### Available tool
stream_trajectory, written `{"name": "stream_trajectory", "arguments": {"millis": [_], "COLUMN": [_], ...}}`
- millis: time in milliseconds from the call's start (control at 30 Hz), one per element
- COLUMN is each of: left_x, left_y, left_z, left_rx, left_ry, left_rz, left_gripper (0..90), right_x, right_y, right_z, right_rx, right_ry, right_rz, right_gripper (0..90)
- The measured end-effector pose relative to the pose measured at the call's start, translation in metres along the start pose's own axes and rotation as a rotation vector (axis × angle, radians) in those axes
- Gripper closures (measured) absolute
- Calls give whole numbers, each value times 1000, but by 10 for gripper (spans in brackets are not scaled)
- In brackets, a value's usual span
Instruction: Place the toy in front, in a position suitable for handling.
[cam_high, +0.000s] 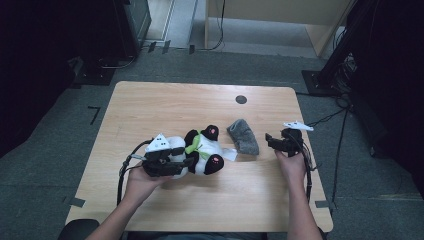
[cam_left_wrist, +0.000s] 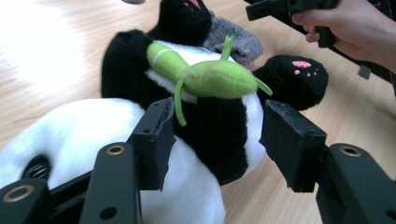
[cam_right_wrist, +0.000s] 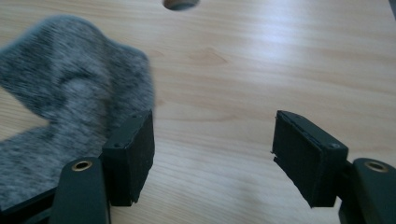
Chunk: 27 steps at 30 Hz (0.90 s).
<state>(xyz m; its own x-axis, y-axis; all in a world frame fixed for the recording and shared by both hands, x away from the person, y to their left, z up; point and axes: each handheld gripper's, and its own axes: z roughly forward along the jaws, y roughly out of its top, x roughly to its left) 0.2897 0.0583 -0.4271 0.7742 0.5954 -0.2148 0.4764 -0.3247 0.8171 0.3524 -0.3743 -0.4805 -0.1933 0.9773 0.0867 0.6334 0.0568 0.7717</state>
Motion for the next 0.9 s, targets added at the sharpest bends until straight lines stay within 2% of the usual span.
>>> {"name": "stream_trajectory", "arguments": {"millis": [133, 300, 400, 467, 700, 833, 900], "left_x": [5, 15, 26, 33, 40, 42, 44], "left_y": [-2, -6, -10, -12, -20, -24, -25], "left_z": [-9, -21, -26, -31, -35, -32, -30], "left_rx": [-17, -31, -18, -23, -26, -7, -6], "left_ry": [17, 79, 96, 95, 112, 118, 114], "left_rz": [-16, -24, -72, -99, -91, -81, -86], "left_gripper": [424, 372, 356, 357, 354, 350, 350], "right_x": [15, 32, 42, 48, 52, 56, 55], "right_y": [9, 19, 23, 25, 22, 17, 16], "right_z": [1, 4, 5, 7, 19, 32, 37], "right_rx": [0, -10, -13, -6, 42, 79, 97], "right_ry": [41, 83, 100, 113, 195, 165, 171], "right_rz": [-17, -62, -110, -118, -90, -122, -127], "right_gripper": [324, 326, 352, 354, 406, 417, 445]}}
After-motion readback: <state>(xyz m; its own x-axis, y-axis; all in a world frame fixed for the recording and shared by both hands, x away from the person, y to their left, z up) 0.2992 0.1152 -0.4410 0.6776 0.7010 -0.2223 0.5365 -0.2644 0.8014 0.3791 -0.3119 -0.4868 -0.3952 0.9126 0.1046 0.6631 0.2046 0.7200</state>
